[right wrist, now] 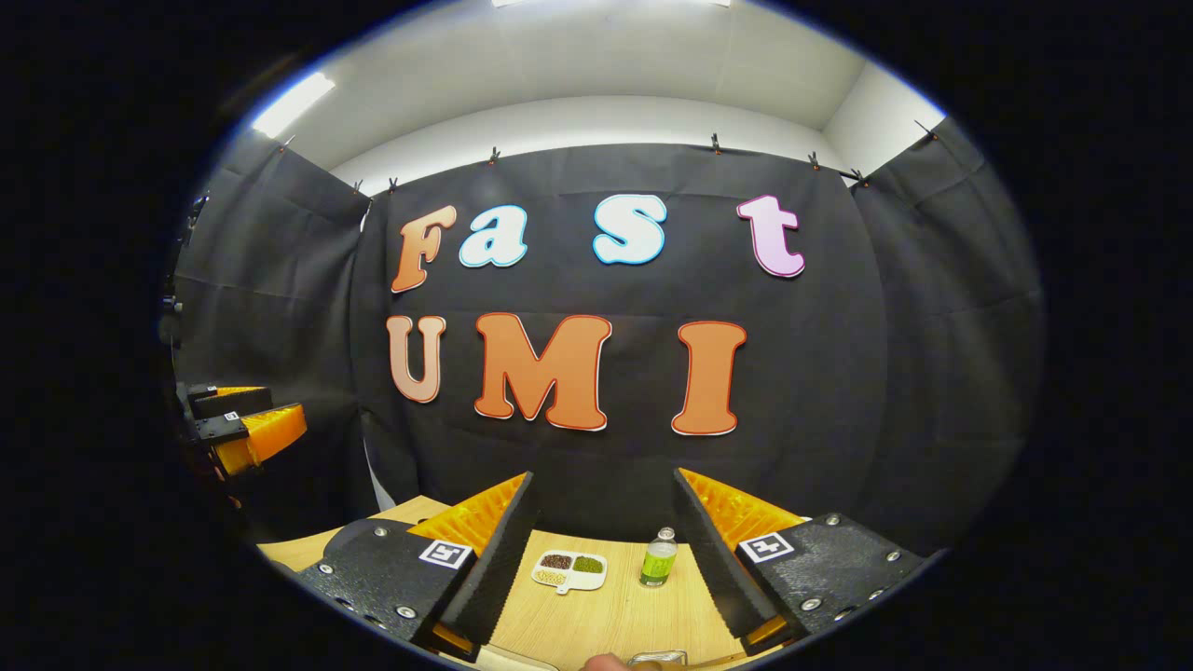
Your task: Close the left gripper, press the button to open the rice cooker; take a wooden spoon from the chopstick holder with the right hand, scoop a spoonful of rice and pour it into the rice cooker, then put the wooden spoon back into the chopstick holder.
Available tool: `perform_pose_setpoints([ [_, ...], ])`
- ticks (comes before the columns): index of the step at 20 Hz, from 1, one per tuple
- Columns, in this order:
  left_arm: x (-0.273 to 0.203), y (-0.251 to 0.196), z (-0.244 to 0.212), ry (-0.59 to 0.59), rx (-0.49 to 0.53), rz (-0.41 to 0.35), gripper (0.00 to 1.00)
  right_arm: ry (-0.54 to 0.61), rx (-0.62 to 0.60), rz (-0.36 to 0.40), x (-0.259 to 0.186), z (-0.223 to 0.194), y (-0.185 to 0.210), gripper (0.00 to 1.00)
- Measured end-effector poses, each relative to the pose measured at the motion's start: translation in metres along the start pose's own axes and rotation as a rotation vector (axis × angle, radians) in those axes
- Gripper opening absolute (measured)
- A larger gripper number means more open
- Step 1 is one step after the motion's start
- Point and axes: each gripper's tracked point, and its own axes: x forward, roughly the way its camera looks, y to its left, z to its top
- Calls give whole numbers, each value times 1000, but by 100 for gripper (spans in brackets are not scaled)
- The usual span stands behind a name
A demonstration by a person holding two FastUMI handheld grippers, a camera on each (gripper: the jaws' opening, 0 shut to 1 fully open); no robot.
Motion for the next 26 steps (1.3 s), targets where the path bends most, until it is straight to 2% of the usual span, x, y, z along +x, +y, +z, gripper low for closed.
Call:
perform_pose_setpoints([
  [11,-8,13,8,-52,22,-7,100,-27,27,15,4,7,16,89],
  [26,4,25,9,-66,-21,-35,100,-38,38,-12,10,21,23,89],
])
